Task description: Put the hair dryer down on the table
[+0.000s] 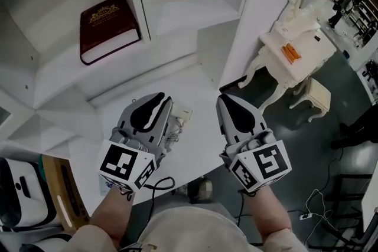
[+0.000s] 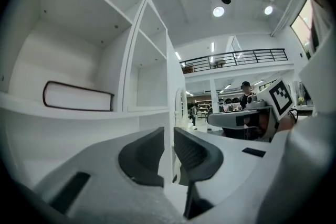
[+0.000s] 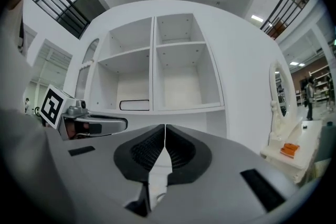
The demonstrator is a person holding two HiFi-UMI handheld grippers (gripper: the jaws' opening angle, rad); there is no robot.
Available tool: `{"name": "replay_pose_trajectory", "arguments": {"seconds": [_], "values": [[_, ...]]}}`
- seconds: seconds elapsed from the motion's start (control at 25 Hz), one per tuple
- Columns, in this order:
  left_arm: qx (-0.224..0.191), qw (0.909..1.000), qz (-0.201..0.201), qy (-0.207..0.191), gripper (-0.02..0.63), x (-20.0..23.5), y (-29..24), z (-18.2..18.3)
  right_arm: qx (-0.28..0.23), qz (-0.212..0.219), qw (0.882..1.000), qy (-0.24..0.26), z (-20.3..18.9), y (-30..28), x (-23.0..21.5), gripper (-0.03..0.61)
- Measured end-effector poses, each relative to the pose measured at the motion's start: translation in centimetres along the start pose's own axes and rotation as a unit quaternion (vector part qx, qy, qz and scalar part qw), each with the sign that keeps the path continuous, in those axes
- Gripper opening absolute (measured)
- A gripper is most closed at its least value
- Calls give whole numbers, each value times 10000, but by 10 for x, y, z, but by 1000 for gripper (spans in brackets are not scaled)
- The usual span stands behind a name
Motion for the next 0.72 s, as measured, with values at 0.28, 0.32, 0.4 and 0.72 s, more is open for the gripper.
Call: {"name": "replay_pose_trajectory", "arguments": {"seconds": [0.28,0.32,0.4,0.72], "values": [[-441,9974,167,-544,37,-18,30,33,-382,204,9989,157,41,33,15,21],[-480,9972,180,-547,31,-24,36,39,-412,203,9987,211,45,37,17,21],[-515,9977,113,-416,25,-38,44,46,-462,204,9984,248,51,46,20,21],[-771,9959,2,-474,14,-63,60,45,-289,326,9987,254,34,69,29,21]]}}
Point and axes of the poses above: the fingertips, and each gripper's own axes: y backward along the fingers, x to its left, z out of its top, the point moved 7 cm from there along y, backward along the fingers, and after that the axes turned 2 degrees about z, right-handed, at the moved point
